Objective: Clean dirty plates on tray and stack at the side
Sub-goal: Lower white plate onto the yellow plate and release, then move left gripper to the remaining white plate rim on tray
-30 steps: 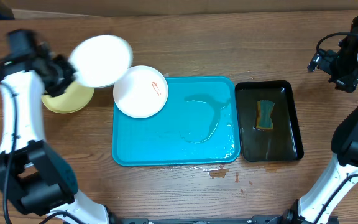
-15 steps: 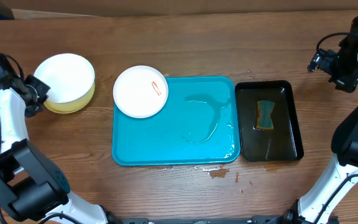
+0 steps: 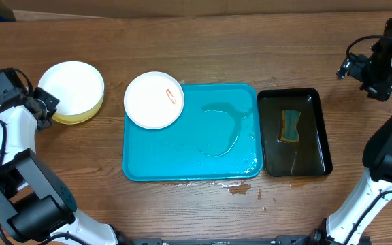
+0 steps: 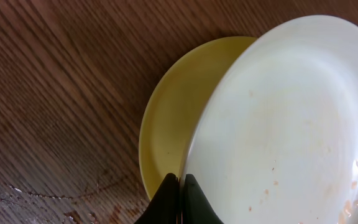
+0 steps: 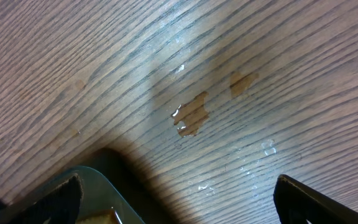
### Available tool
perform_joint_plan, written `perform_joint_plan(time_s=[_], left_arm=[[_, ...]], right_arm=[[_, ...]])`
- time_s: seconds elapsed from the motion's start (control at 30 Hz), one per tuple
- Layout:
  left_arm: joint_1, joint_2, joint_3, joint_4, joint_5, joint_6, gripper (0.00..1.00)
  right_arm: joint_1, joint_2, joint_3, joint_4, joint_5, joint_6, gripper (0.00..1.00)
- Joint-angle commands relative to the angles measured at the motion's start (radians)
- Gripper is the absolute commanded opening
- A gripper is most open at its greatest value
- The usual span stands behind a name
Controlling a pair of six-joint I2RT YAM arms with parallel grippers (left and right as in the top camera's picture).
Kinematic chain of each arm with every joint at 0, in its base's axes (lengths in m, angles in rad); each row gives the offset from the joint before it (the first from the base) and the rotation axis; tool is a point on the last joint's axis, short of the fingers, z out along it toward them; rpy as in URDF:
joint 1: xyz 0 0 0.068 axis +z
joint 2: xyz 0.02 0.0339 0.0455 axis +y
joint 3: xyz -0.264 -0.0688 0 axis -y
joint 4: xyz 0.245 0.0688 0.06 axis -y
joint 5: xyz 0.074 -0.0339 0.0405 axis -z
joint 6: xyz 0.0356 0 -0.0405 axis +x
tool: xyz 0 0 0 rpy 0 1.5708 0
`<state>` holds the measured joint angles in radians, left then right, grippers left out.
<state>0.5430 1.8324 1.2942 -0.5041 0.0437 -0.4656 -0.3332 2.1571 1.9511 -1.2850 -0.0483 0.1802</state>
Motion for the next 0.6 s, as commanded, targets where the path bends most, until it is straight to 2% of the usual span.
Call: perform_joint_plan(time_s=[0.0, 0.57], left_arm=[[-0.002, -0.025, -0.017, 0.016, -0.026, -0.006, 0.04], [-0.002, 0.062, -0.017, 0.091, -0.029, -0.006, 0.04]], right_arm=[[-0.001, -0.024, 0.012, 0.002, -0.005, 0.003, 1.00], [-0.001, -0.024, 0.012, 0.002, -0.005, 0.003, 1.00]])
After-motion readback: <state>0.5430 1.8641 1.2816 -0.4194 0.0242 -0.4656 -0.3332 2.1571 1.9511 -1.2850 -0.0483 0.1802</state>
